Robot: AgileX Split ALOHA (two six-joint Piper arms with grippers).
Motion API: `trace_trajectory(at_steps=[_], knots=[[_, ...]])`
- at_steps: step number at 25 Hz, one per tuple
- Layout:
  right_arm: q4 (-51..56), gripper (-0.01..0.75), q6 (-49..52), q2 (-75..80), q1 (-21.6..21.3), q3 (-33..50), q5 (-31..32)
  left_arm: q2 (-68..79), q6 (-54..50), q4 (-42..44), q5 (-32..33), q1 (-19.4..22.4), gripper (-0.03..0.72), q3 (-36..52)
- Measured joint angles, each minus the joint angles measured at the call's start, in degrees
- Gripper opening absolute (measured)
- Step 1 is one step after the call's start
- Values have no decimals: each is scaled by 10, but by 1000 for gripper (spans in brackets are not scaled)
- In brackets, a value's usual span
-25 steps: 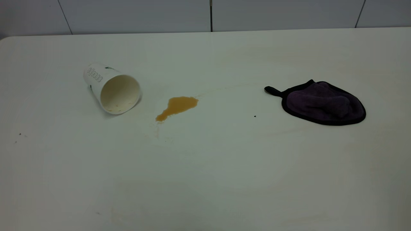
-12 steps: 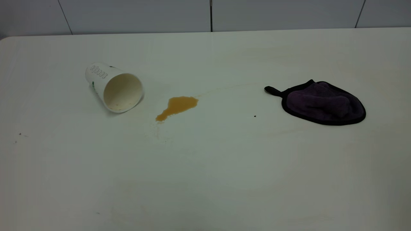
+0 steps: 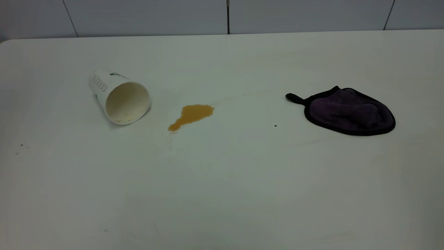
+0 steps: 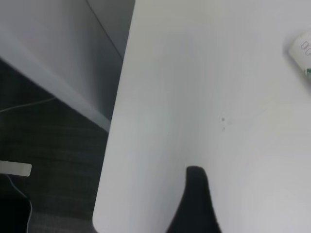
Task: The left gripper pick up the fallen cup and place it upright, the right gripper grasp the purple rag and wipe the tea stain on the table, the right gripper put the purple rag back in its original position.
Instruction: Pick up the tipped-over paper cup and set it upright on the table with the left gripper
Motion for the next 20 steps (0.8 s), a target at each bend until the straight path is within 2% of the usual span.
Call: trace_trajectory(at_steps=[5, 13, 16, 20], knots=[[0, 239, 0, 0, 0, 0, 0, 160, -22, 48, 0, -79, 663, -66], [0, 239, 0, 0, 0, 0, 0, 377, -167, 280, -6, -248, 664, -105], [0, 239, 0, 0, 0, 0, 0, 449, -208, 331, -6, -285, 660, -118], [0, 239, 0, 0, 0, 0, 0, 537, -220, 363, -8, -315, 650, -138]])
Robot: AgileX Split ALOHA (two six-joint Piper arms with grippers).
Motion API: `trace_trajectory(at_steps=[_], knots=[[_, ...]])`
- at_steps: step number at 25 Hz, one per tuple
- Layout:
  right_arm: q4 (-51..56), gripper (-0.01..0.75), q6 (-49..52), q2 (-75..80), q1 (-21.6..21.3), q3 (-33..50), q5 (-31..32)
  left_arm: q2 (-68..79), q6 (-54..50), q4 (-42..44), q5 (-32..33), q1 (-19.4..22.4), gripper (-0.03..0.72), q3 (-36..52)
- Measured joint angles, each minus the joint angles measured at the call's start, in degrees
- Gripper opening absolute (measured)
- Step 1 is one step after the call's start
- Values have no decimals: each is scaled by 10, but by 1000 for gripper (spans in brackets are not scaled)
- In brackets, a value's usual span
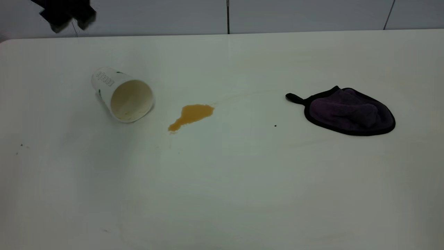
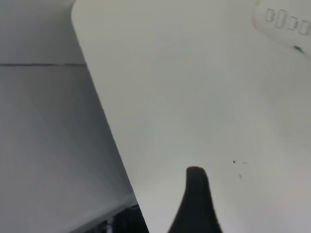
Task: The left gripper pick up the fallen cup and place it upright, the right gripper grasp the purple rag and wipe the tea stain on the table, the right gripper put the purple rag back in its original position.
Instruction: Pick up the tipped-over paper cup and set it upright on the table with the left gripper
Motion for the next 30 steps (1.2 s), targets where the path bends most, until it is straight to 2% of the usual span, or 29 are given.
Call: trace_trajectory(at_steps=[5, 14, 18, 24, 26, 30], knots=[[0, 239, 0, 0, 0, 0, 0, 103, -9, 36, -15, -19, 630, -32], [0, 239, 0, 0, 0, 0, 0, 208, -30, 99, -62, -24, 591, -43], [0, 239, 0, 0, 0, 0, 0, 248, -69, 177, -89, -24, 591, -47], [0, 239, 0, 0, 0, 0, 0, 301, -190, 351, -98, -24, 591, -48], [0, 239, 0, 0, 0, 0, 0, 318, -219, 402, -91, -24, 588, -48], [0, 239, 0, 0, 0, 0, 0, 335, -243, 447, -56, -24, 554, -49]])
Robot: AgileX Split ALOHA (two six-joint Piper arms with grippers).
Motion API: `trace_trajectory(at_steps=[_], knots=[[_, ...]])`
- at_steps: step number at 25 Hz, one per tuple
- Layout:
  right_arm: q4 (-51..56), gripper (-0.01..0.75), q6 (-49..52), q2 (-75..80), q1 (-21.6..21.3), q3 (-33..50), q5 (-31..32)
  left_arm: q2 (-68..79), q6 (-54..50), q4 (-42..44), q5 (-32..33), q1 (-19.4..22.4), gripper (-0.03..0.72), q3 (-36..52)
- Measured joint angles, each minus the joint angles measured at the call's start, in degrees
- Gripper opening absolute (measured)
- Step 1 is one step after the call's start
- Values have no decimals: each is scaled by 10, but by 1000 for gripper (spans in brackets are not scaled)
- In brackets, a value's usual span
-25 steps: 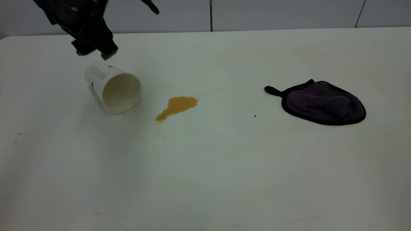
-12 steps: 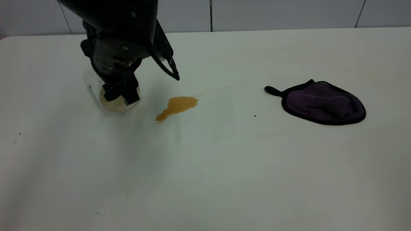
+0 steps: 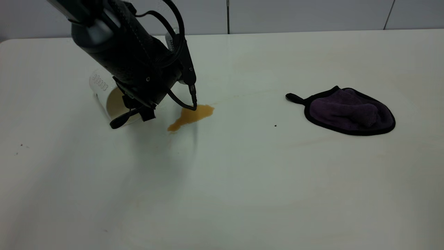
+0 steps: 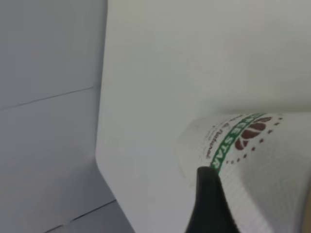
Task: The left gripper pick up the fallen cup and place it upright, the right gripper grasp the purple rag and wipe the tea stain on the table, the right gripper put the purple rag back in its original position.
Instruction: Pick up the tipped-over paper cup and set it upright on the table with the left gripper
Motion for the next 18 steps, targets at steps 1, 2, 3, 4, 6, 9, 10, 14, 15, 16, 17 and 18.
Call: trace_trajectory(at_steps=[1, 2, 3, 4, 6, 9, 10, 14, 15, 16, 17, 18], knots=[[0, 239, 0, 0, 0, 0, 0, 2, -3, 4, 10, 1, 527, 0], [0, 239, 0, 0, 0, 0, 0, 3, -3, 4, 15, 3, 502, 0], [0, 239, 0, 0, 0, 0, 0, 3, -4, 5, 19, 6, 466, 0], [0, 239, 0, 0, 0, 0, 0, 3, -1, 5, 21, 9, 430, 0], [0, 239, 0, 0, 0, 0, 0, 3, 7, 6, 25, 14, 320, 0], [0, 239, 0, 0, 0, 0, 0, 4, 35, 6, 37, 22, 124, 0], [0, 239, 0, 0, 0, 0, 0, 4, 47, 6, 41, 24, 53, 0], [0, 239, 0, 0, 0, 0, 0, 2, 113, 7, 69, 26, -18, -2], [0, 239, 0, 0, 0, 0, 0, -2, 125, 4, 73, 26, -18, -5], [0, 239, 0, 0, 0, 0, 0, -11, 134, -3, 73, 26, -18, -10], [0, 239, 0, 0, 0, 0, 0, -25, 138, -13, 73, 25, -18, -17], [0, 239, 0, 0, 0, 0, 0, -40, 145, -26, 72, 25, -18, -24]])
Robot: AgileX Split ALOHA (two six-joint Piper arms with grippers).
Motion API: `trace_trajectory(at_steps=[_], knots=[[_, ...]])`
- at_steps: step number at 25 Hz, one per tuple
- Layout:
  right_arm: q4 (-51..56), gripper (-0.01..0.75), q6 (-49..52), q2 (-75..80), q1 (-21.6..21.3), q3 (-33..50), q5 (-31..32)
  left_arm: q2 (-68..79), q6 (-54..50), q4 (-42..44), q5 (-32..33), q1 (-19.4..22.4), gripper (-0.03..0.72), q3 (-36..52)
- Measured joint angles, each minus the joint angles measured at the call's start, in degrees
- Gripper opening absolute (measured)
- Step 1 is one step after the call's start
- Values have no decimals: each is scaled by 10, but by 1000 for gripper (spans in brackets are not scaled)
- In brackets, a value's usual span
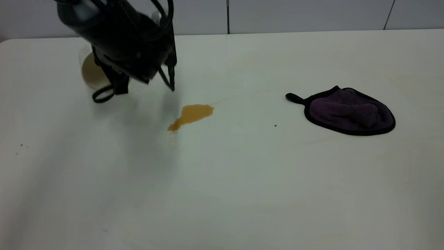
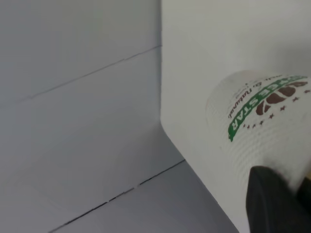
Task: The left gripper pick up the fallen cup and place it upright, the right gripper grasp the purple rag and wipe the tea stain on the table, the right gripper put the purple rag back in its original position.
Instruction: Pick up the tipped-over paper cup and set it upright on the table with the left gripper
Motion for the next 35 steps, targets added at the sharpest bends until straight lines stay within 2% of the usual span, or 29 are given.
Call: trace_trajectory(at_steps=[3, 7, 12, 16, 24, 35], knots=[[0, 239, 0, 0, 0, 0, 0, -67, 69, -83, -17, 0, -18, -35], [0, 239, 0, 0, 0, 0, 0, -120, 228, -295, -27, 15, -18, -108], [0, 239, 0, 0, 0, 0, 0, -125, 423, -599, 10, 66, -18, -222], [0, 239, 0, 0, 0, 0, 0, -125, 483, -769, -9, 112, -18, -263], [0, 239, 0, 0, 0, 0, 0, -85, 490, -921, -78, 186, -18, -265], [0, 239, 0, 0, 0, 0, 0, -21, 575, -1095, -102, 248, -17, -266]])
